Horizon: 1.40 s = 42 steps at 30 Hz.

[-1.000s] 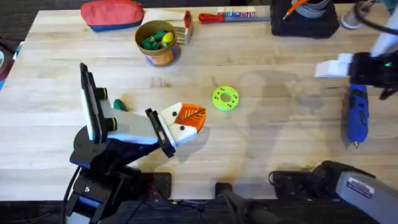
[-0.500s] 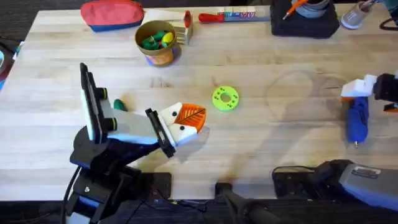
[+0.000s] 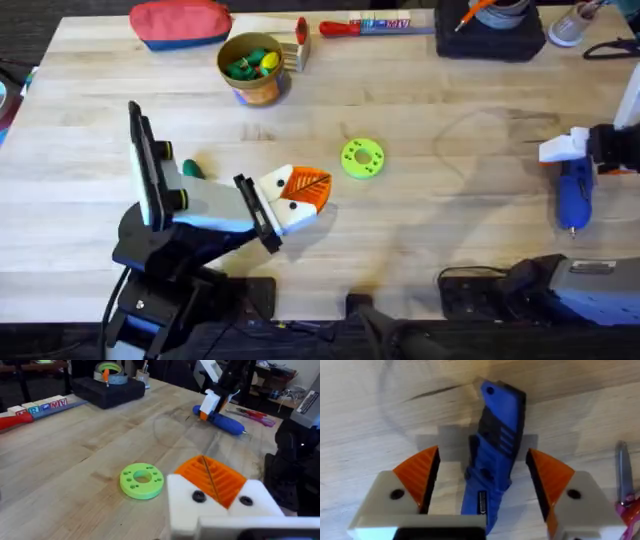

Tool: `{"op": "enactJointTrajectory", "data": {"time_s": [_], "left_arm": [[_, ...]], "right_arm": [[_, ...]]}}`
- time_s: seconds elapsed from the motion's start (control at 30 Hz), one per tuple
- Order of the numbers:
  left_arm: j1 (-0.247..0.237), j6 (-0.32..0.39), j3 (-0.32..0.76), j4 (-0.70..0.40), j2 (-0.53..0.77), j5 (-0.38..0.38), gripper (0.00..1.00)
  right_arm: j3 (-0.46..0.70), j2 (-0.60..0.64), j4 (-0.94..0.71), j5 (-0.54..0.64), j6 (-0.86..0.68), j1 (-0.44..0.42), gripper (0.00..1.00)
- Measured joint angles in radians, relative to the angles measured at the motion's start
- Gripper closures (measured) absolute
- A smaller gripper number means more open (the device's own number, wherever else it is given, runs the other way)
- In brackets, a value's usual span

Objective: Pick up the gripper from the table and insert it into the empty holder that is missing its gripper. Then pick up a screw, insert it into the mounting hole, and use the screwdriver to tighten it. Finally, clean up the table by picking up the vegetable and placing it into the bucket.

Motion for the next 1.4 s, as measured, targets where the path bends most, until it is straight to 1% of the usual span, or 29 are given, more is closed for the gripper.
{"op": "enactJointTrajectory", "data": {"time_s": [0.27,0.37,0.4,0.43,0.47,0.53,0.57,0.6,0.67,0.77,0.8,0.83,1.07,1.17,1.4], "left_arm": [[0.0,0.0,0.0,0.0,0.0,0.0,0.989],[0.0,0.0,0.0,0.0,0.0,0.0,0.989],[0.0,0.0,0.0,0.0,0.0,0.0,0.989],[0.0,0.0,0.0,0.0,0.0,0.0,0.989],[0.0,0.0,0.0,0.0,0.0,0.0,0.989],[0.0,0.0,0.0,0.0,0.0,0.0,0.989],[0.0,0.0,0.0,0.0,0.0,0.0,0.989],[0.0,0.0,0.0,0.0,0.0,0.0,0.989],[0.0,0.0,0.0,0.0,0.0,0.0,0.989],[0.0,0.0,0.0,0.0,0.0,0.0,0.989],[0.0,0.0,0.0,0.0,0.0,0.0,0.989],[0.0,0.0,0.0,0.0,0.0,0.0,0.989],[0.0,0.0,0.0,0.0,0.0,0.0,0.989],[0.0,0.0,0.0,0.0,0.0,0.0,0.989],[0.0,0.0,0.0,0.0,0.0,0.0,0.989]], "right_arm": [[0.004,0.064,0.024,-0.004,0.001,-0.013,0.014],[0.014,0.084,0.021,-0.015,0.003,-0.013,0.103],[0.014,0.084,0.021,-0.015,0.003,-0.013,0.108],[0.014,0.084,0.021,-0.016,0.004,-0.014,0.136],[0.015,0.084,0.022,-0.017,0.003,-0.014,0.196],[0.016,0.084,0.026,-0.016,0.004,-0.015,0.425],[0.016,0.084,0.024,-0.018,0.004,-0.016,0.508],[0.016,0.084,0.025,-0.018,0.003,-0.017,0.584],[0.016,0.084,0.025,-0.014,0.003,-0.018,0.695],[0.016,0.084,0.027,-0.014,0.003,-0.019,0.929],[0.016,0.084,0.026,-0.014,0.006,-0.019,0.975],[0.016,0.084,0.025,-0.015,0.006,-0.019,0.989],[0.016,0.059,0.038,-0.025,0.007,-0.019,0.992],[0.016,0.015,0.064,-0.069,0.014,-0.019,0.993],[0.016,-0.102,0.095,-0.232,0.117,-0.015,0.993]]}}
